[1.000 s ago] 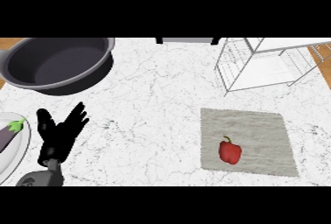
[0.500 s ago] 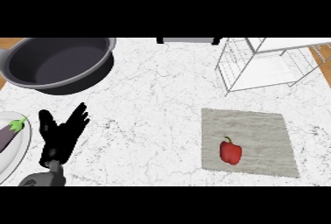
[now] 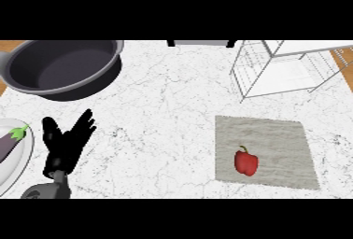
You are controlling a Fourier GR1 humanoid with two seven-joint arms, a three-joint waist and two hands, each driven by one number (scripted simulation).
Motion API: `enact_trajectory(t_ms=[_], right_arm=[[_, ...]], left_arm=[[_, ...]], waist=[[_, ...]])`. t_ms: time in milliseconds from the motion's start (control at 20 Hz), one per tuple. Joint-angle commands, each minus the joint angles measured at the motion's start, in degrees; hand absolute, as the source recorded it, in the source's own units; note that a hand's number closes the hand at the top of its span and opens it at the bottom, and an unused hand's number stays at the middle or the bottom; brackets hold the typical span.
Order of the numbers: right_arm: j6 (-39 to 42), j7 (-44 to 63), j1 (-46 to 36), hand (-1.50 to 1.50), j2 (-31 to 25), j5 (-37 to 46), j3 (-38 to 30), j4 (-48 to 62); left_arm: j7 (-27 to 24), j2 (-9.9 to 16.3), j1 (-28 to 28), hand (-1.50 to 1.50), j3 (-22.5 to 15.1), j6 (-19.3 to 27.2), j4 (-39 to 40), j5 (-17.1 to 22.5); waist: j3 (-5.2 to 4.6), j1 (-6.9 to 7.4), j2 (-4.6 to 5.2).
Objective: Pick the lemon from the placemat and place it in the tiered shelf
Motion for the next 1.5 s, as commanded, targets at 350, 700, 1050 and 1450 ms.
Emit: enact_trajectory(t_ms=[350, 700, 1050, 1450], right_arm=[[-2.0, 2.3, -4.7, -1.5, -1.9, -4.6, -7.6, 7.6], [-1.3, 7.5, -7.3, -1.5, 0.0, -11.7, -14.0, 8.7], [-1.4, 9.3, -7.3, -1.5, -6.3, -19.0, -22.2, 11.3], [-11.2, 9.6, -4.4, -1.5, -15.0, -17.8, -23.7, 11.7]], left_arm=[[0.9, 0.9, -2.3, 0.0, 1.2, -0.3, 2.4, 0.3], [-0.9, -0.9, -0.8, 0.0, 0.3, -0.1, 2.5, -0.1], [0.3, -0.9, -0.8, 0.0, 0.2, 0.5, 1.0, -0.3], [0.7, -1.0, -0.3, 0.0, 0.3, 0.1, 0.1, 0.3]], waist=[[-0.08, 0.1, 0.41], [-0.12, -0.57, -0.07], [-0.07, -0.14, 0.22], [0.0, 0.72, 0.75]])
